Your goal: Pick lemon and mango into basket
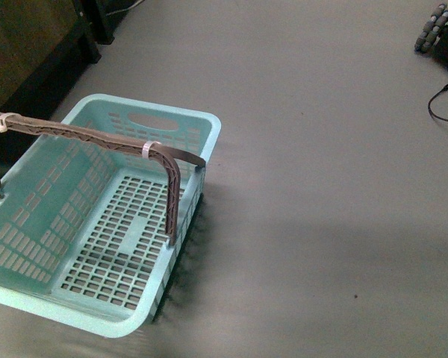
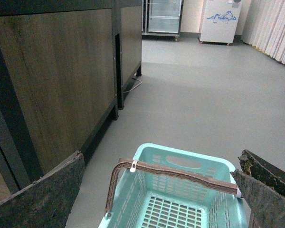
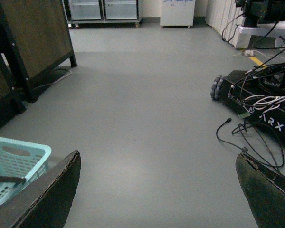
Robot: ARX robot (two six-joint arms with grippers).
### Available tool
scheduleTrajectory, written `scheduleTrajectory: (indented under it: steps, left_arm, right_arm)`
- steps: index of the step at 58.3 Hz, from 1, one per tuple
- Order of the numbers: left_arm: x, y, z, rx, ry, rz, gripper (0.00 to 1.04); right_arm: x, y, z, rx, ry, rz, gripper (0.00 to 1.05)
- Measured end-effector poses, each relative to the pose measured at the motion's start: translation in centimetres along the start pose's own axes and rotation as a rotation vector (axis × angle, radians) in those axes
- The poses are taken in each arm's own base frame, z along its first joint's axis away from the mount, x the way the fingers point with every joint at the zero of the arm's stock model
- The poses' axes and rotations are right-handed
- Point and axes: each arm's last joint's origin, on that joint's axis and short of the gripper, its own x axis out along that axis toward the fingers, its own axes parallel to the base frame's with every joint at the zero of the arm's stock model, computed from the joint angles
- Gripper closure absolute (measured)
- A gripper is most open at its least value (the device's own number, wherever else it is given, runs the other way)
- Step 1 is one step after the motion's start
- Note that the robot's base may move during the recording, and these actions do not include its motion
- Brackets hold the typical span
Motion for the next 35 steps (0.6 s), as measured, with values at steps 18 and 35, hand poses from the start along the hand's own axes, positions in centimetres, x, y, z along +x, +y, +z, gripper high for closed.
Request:
scheduleTrajectory:
  steps: [18, 35]
  left_arm:
    - [0.0, 0.0, 0.0, 0.0, 0.0, 0.0, 0.07]
    - [0.02, -0.01, -0.03, -0.005, 0.009, -0.003, 0.07]
  right_arm:
    - [0.0, 0.0, 0.0, 0.0, 0.0, 0.0, 0.09]
    - [0.0, 0.0, 0.0, 0.0, 0.0, 0.0, 0.09]
